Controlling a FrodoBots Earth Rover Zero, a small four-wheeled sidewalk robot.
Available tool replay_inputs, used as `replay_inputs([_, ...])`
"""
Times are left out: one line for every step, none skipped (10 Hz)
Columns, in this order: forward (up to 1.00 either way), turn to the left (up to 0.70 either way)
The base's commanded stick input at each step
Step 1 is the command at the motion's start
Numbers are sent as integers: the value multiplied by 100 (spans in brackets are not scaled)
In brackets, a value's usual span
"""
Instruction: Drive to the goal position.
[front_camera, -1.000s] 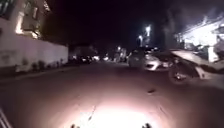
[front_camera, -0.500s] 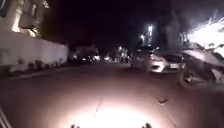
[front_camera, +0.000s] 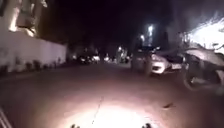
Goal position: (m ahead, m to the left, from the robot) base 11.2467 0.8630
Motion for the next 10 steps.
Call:
replay_inputs([85,0])
replay_inputs([85,0])
replay_inputs([85,0])
replay_inputs([85,0])
replay_inputs([85,0])
replay_inputs([85,0])
replay_inputs([85,0])
replay_inputs([85,0])
replay_inputs([85,0])
replay_inputs([85,0])
